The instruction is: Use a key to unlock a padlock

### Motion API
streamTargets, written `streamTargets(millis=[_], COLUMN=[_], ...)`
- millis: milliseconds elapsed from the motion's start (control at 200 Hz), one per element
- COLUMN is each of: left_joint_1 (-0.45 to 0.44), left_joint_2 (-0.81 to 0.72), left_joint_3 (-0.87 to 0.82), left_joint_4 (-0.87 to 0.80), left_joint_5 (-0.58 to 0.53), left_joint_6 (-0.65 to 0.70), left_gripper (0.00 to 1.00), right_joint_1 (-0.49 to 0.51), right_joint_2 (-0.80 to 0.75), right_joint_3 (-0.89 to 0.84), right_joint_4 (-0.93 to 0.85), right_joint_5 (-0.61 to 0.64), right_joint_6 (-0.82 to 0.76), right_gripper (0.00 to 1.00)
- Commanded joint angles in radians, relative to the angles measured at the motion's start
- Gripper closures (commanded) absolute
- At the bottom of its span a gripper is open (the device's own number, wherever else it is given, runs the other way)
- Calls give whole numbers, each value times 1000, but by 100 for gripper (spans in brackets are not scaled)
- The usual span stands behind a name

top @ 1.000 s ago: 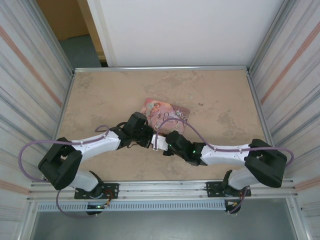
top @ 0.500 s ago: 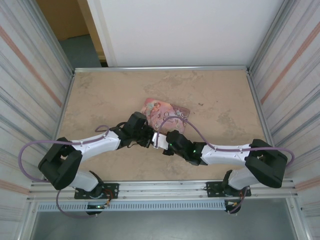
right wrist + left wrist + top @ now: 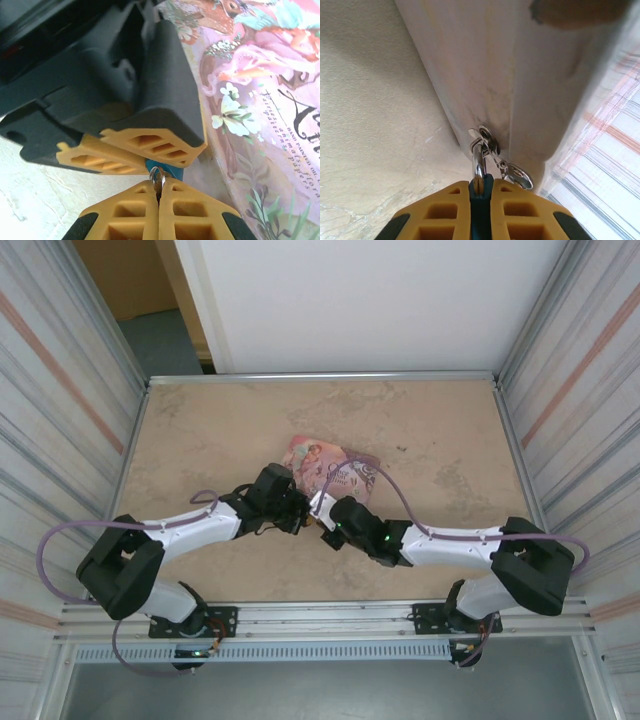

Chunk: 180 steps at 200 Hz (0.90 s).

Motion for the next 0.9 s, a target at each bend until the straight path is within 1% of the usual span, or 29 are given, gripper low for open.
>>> streamTargets(millis=[0, 130, 256, 406, 511, 626, 782, 897], left_joint_1=[-11, -13, -14, -26, -54, -91, -130, -146], left_joint_2=[-6, -4, -2, 8, 22, 55, 108, 149], left_joint_3=[12, 11, 11, 11, 21, 38, 42, 67], left_joint_4=[39, 40, 41, 58, 70, 78, 118, 126], left_joint_5=[34, 33, 27, 24, 11, -2, -27, -35], left_joint_6=[-10, -9, -12, -22, -32, -42, -85, -87], left_gripper=[100, 100, 100, 100, 100, 100, 100, 100], right_joint_1=[-37, -78, -97, -110, -139, -173, -199, -210], right_joint_2=[15, 15, 16, 16, 10, -15, -54, -82], right_joint_3=[54, 61, 83, 81, 57, 10, -58, -116], right_joint_4=[8, 17, -11, -37, -47, -39, -36, -5], right_joint_5=[-24, -100, -140, -132, -148, -170, -169, -158], right_joint_6=[249, 412, 487, 471, 455, 449, 435, 430], right_gripper=[100, 100, 100, 100, 100, 100, 100, 100])
